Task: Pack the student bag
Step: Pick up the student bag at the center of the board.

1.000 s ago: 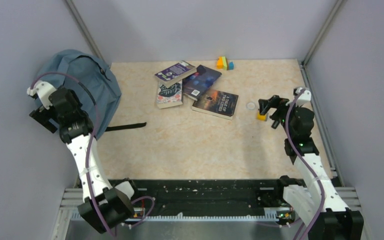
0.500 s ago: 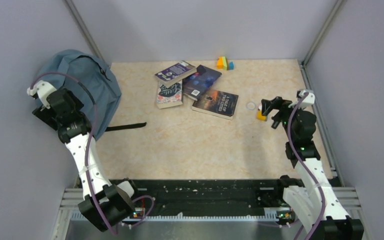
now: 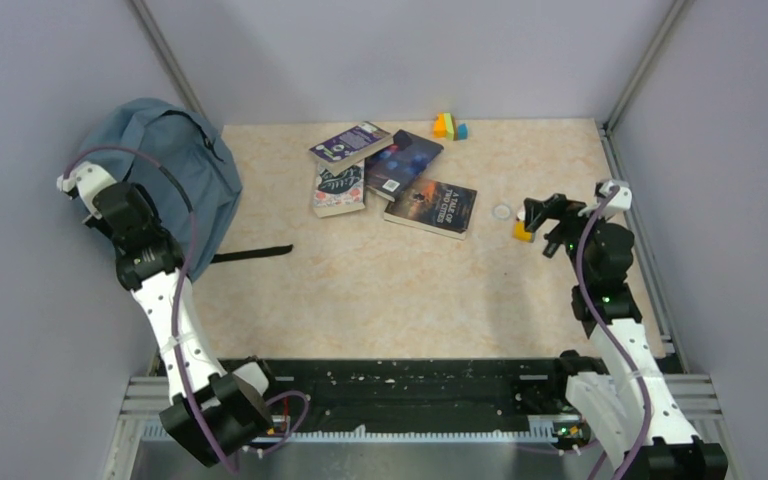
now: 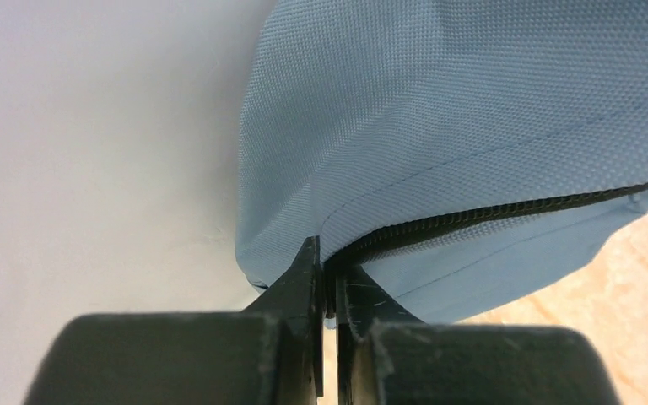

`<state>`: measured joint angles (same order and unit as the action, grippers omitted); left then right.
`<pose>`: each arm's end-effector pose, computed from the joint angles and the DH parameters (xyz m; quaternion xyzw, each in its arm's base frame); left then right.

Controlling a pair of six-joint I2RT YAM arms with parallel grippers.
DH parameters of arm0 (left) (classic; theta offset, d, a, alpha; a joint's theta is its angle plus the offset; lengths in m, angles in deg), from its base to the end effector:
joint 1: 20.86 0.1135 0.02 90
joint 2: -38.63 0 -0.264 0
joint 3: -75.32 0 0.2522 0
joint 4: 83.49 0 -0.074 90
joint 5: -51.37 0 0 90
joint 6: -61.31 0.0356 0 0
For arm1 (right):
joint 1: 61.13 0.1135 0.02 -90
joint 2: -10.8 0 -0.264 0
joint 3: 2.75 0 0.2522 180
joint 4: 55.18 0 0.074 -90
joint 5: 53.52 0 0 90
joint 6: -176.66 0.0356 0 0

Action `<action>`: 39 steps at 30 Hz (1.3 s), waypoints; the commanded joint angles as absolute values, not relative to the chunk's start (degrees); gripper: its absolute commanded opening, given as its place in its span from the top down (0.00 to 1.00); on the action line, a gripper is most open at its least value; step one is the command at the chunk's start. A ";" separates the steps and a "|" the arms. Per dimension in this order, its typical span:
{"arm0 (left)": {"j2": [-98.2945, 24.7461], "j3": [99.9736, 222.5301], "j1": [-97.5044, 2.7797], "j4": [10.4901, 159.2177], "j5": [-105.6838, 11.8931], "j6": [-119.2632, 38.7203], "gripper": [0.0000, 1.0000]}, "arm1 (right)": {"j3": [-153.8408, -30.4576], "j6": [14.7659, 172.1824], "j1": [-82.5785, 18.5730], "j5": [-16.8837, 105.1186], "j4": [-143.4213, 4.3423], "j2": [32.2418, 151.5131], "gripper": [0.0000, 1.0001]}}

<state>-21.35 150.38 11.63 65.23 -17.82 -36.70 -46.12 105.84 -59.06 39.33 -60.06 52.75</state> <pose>0.1910 0.1366 0.3778 -0.3740 0.7004 0.2663 0.5465 0.1849 0.0085 0.2896 0.0914 0.7223 0.1441 0.6701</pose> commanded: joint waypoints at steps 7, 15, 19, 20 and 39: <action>-7.99 147.59 9.26 71.19 -35.80 -38.25 1.00 | -45.94 106.46 -59.44 39.62 -59.69 49.86 0.05; -6.60 150.71 0.65 70.43 -50.57 -37.63 1.00 | -45.88 105.57 -59.39 47.13 -57.22 49.03 0.04; -6.96 155.43 -7.86 66.48 -49.85 -34.67 1.00 | -45.72 105.30 -59.38 57.05 -53.06 49.90 0.04; -7.37 157.19 -9.96 64.82 -49.77 -33.99 1.00 | -45.72 105.64 -59.37 59.90 -51.64 50.28 0.04; -6.90 154.02 -25.04 61.11 -53.47 -27.26 1.00 | -57.12 92.83 -25.63 56.19 -51.90 64.50 0.06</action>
<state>-7.56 157.53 -24.79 53.41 -50.16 -28.05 -51.37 96.40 -30.56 59.20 -53.50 62.41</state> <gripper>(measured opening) 0.042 0.944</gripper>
